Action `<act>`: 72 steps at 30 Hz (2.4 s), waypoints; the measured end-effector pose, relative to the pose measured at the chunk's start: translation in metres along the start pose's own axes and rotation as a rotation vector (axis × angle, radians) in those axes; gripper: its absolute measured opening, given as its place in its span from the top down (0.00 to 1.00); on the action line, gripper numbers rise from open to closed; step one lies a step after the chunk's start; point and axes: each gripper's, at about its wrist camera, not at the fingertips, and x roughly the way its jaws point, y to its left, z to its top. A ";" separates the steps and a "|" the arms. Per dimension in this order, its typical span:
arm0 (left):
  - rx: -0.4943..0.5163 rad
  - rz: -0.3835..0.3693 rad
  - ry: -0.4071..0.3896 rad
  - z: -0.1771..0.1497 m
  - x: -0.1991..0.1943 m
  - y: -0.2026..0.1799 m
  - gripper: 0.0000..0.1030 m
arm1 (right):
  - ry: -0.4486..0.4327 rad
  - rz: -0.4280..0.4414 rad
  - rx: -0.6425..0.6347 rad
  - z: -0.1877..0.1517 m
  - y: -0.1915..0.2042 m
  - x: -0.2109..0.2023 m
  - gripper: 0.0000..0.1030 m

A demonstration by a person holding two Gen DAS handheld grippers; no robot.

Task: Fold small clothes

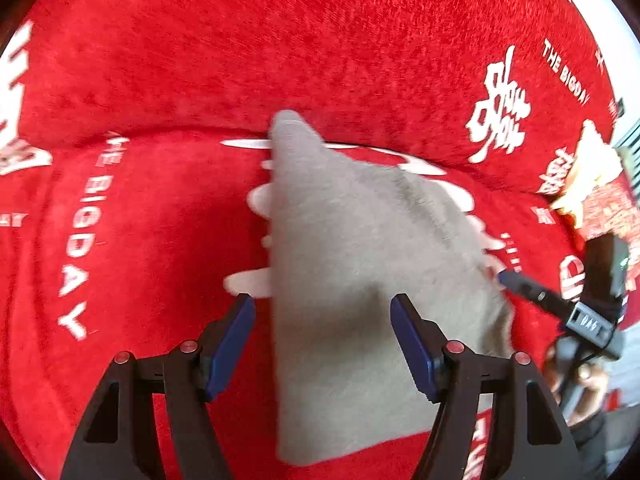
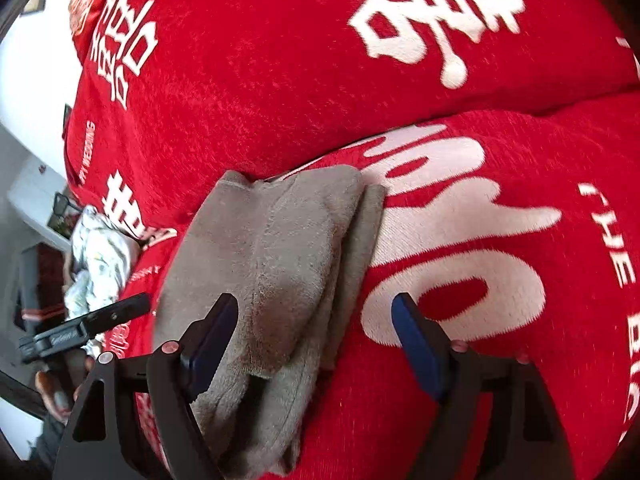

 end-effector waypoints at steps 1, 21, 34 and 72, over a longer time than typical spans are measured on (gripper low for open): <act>-0.005 -0.030 0.016 0.003 0.004 0.000 0.31 | 0.001 0.015 0.025 0.001 -0.003 0.000 0.20; 0.008 -0.184 0.066 0.011 0.062 -0.007 0.47 | 0.072 0.064 -0.098 -0.007 0.039 0.069 0.50; 0.141 -0.038 -0.035 -0.021 0.014 -0.036 0.50 | 0.031 0.004 -0.211 -0.027 0.083 0.042 0.53; 0.066 -0.030 -0.104 -0.151 -0.080 0.025 0.50 | 0.070 -0.017 -0.369 -0.147 0.173 0.012 0.53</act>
